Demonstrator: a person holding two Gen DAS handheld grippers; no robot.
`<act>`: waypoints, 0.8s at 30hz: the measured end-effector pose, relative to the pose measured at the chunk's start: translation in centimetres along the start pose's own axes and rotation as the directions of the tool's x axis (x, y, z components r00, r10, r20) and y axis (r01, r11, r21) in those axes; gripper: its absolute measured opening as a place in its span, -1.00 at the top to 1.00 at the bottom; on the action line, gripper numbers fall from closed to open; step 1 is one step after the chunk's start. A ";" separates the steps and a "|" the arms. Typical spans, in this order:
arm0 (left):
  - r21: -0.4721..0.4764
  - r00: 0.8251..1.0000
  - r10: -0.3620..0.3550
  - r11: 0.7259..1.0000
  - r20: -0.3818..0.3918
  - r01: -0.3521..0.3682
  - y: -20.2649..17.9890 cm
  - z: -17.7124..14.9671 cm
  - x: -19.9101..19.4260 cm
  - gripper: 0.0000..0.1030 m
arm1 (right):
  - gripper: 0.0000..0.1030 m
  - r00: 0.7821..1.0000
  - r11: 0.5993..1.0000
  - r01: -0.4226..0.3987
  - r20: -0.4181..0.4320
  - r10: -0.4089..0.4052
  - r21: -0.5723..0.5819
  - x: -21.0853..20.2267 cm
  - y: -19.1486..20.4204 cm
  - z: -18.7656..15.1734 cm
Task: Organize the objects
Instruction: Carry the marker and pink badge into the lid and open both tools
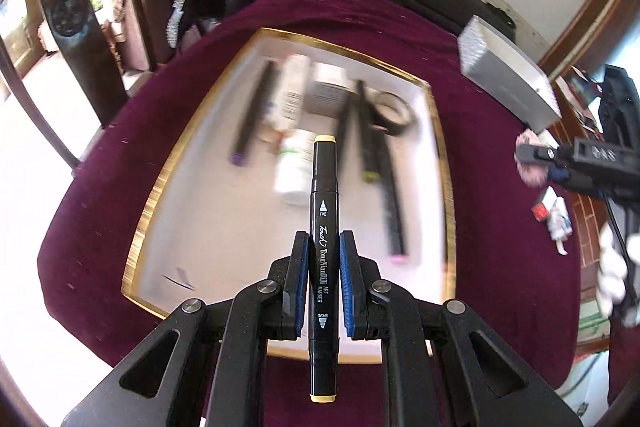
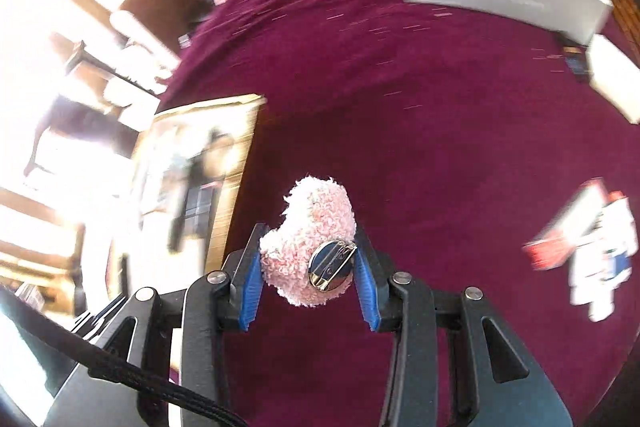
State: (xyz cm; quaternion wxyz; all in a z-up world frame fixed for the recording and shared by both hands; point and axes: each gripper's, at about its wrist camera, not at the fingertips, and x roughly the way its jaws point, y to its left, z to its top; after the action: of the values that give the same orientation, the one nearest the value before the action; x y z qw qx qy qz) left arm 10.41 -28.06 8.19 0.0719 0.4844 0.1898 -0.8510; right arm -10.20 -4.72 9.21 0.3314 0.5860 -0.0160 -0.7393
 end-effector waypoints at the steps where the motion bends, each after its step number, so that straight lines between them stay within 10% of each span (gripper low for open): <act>1: 0.000 1.000 0.010 1.000 -0.004 -0.010 0.6 0.3 0.3 0.77 | 0.26 1.000 1.000 -0.018 -0.015 0.018 -0.014 0.8 1.5 -0.3; 11: 0.023 0.995 0.010 1.000 -0.101 -0.008 4.4 2.1 4.1 0.77 | 0.25 0.979 0.989 -0.126 -0.169 0.111 -0.082 8.2 12.1 -3.0; 24: 0.064 0.989 -0.011 0.998 -0.146 0.021 5.9 3.1 6.0 0.77 | 0.24 0.966 0.993 -0.049 -0.258 0.020 -0.108 13.9 14.1 -5.0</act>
State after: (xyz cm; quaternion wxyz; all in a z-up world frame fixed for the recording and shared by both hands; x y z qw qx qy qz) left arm 6.59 -34.33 3.02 0.0351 0.5459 0.1706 -0.8196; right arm -0.49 -21.00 1.61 0.3764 0.6566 0.0589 -0.6509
